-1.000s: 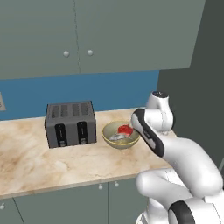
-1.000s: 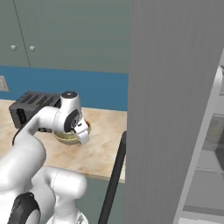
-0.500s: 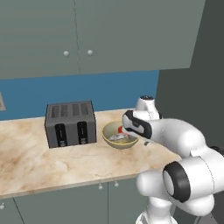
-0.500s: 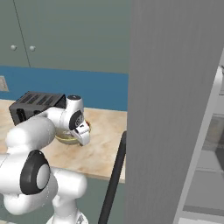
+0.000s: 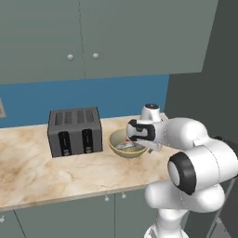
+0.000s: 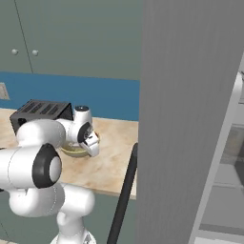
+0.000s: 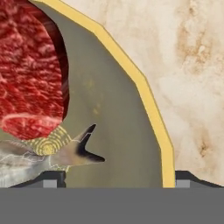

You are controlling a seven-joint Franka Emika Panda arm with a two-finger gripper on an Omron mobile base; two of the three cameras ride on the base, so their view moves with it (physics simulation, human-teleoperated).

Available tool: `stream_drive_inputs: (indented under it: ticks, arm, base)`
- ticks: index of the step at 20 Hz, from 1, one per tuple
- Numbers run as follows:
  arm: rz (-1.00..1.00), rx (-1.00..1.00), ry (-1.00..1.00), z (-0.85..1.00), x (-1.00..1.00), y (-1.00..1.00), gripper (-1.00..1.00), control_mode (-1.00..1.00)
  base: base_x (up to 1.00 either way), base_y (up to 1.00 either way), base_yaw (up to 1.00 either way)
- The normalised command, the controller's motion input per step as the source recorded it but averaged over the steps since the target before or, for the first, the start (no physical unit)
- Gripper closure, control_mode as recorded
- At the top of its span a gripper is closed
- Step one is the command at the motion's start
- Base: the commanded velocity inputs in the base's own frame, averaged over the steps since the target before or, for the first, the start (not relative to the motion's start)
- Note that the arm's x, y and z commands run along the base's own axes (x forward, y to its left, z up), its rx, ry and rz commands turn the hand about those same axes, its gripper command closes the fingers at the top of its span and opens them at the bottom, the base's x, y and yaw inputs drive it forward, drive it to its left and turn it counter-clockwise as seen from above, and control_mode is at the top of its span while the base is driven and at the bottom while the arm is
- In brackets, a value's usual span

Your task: Place the bowl with the broccoli and lemon on the second highest shelf of the fridge. Place the bowl with the fish and steak on the top shelf of the fridge.

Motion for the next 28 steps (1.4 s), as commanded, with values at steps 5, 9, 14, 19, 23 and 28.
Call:
stream_drive_inputs:
  ticks: [5,9,14,19,23,28]
  arm:
    - [0.0,0.0,-0.02,-0.14,0.0,0.02,1.0,-1.0]
    - [0.0,0.0,-0.07,0.06,-0.3,0.0,1.0,-1.0]
    - [-0.04,0.0,-0.18,0.36,-0.91,0.07,1.0,-1.0]
    - [-0.12,0.0,-0.2,0.93,-1.0,0.13,1.0,-1.0]
    - [-0.19,0.02,-0.16,1.0,-1.0,0.01,1.0,-1.0]
    - [-0.19,0.11,-0.06,1.0,-1.0,0.0,1.0,-1.0]
  base:
    - [0.0,0.0,0.0]
    - [0.0,0.0,0.0]
    - [0.0,0.0,0.0]
    - [0.0,0.0,0.0]
    - [0.0,0.0,0.0]
    - [0.0,0.0,0.0]
